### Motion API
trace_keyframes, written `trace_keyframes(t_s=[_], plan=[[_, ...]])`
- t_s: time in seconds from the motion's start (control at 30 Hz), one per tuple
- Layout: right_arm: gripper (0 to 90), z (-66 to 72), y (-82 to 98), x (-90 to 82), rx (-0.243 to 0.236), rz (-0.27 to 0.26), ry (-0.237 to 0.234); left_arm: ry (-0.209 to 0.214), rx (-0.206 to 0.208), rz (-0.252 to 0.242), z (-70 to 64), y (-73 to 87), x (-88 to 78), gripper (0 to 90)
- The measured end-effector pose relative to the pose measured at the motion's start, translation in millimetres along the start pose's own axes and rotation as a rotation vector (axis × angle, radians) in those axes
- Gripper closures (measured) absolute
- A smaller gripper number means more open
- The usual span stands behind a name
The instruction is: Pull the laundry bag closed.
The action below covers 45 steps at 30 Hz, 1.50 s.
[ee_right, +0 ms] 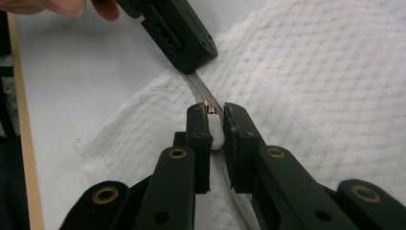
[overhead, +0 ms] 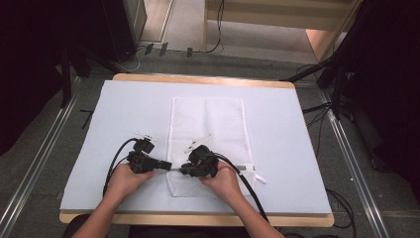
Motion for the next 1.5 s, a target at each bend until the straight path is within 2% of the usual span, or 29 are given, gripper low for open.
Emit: trace_keyframes(t_s=[0.57, 0.8, 0.83, 1.0, 1.23, 1.5], plan=[[83.7, -14.9, 13.1, -16.3, 0.054, -0.02, -0.026, -0.006, 0.017, 0.001, -0.1, 0.6, -0.7, 90.0], [83.7, -15.6, 15.0, -20.1, 0.044, -0.02, -0.026, -0.012, 0.022, -0.001, -0.5, 0.9, -0.9, 90.0], [83.7, -16.5, 16.4, -22.0, 0.059, -0.017, -0.029, -0.012, 0.025, -0.003, -0.6, 0.9, -0.8, 90.0], [83.7, -18.4, 18.8, -24.5, 0.058, -0.026, -0.036, -0.016, 0.033, -0.005, -0.7, 1.1, -0.9, 90.0], [83.7, -25.5, 26.9, -35.7, 0.088, -0.039, -0.041, -0.021, 0.046, -0.009, -1.4, 1.3, -0.7, 90.0], [83.7, -27.7, 30.6, -41.6, 0.087, -0.042, -0.039, -0.022, 0.048, -0.011, -1.4, 1.6, -0.8, 90.0]])
Point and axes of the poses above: each handheld gripper's, and its own axes: x roughly forward along the jaws, y roughly out of its underside, z roughly to its left, the point moved 5 cm from there along x, roughly forward along the jaws, and after that the axes turned 2 degrees about -x, right-handed, at the moved point
